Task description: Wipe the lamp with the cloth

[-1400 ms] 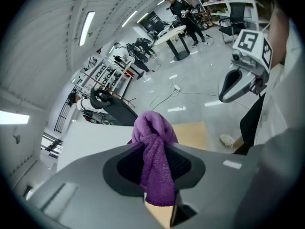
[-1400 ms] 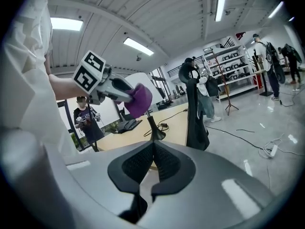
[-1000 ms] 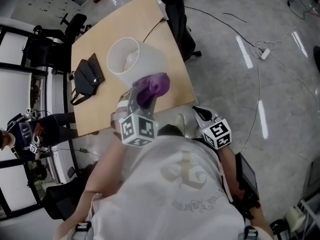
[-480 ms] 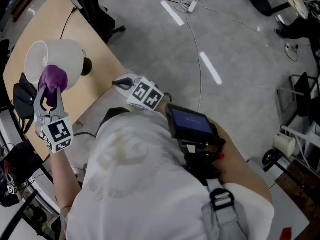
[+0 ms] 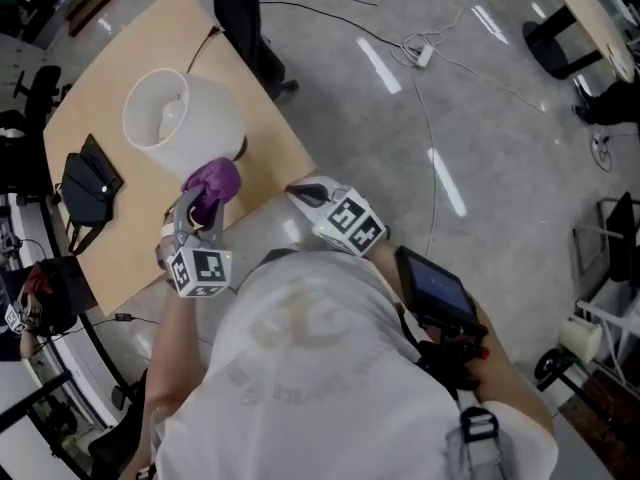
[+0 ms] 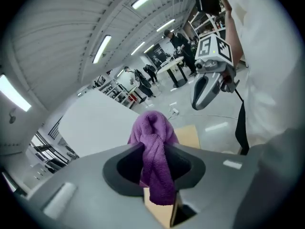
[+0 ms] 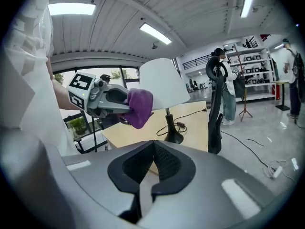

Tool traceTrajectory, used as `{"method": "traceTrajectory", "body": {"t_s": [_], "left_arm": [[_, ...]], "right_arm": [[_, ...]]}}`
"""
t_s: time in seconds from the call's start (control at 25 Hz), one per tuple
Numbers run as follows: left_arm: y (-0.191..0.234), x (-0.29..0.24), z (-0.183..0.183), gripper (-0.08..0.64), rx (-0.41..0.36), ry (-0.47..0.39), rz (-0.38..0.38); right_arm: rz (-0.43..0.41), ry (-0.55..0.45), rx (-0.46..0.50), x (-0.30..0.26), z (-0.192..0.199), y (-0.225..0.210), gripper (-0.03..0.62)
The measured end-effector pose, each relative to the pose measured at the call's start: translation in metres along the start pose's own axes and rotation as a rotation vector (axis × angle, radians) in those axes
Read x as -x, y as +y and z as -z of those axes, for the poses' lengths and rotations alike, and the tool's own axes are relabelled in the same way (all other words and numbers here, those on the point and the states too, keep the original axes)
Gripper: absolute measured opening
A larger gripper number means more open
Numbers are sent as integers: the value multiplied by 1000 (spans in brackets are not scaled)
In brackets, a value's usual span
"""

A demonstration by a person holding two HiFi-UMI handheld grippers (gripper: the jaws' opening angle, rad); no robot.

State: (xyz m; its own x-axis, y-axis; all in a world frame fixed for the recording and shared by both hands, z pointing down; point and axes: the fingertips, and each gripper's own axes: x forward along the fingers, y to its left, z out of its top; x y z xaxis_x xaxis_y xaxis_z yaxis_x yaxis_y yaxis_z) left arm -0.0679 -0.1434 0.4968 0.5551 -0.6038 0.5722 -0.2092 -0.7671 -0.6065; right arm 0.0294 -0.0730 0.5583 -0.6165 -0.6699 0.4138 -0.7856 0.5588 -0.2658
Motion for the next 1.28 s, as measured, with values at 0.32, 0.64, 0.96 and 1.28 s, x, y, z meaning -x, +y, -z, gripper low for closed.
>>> {"method": "traceTrajectory", "body": {"t_s": [0.32,0.64,0.96,1.28], "left_arm": [[74,65,-33,114,-33,-224,-149],[127,50,-22,115,222,-311,-249],[35,5,39,118,377,-233,-25],[43,28,58,118,557,-241,-51]], "right_arm": [[54,8,10,-18,2,16,12],[77,5,22,-21,-5,20,12],[102,17,6,-17,0,15,12],[102,9,-5,-20,-2,8,12]]}}
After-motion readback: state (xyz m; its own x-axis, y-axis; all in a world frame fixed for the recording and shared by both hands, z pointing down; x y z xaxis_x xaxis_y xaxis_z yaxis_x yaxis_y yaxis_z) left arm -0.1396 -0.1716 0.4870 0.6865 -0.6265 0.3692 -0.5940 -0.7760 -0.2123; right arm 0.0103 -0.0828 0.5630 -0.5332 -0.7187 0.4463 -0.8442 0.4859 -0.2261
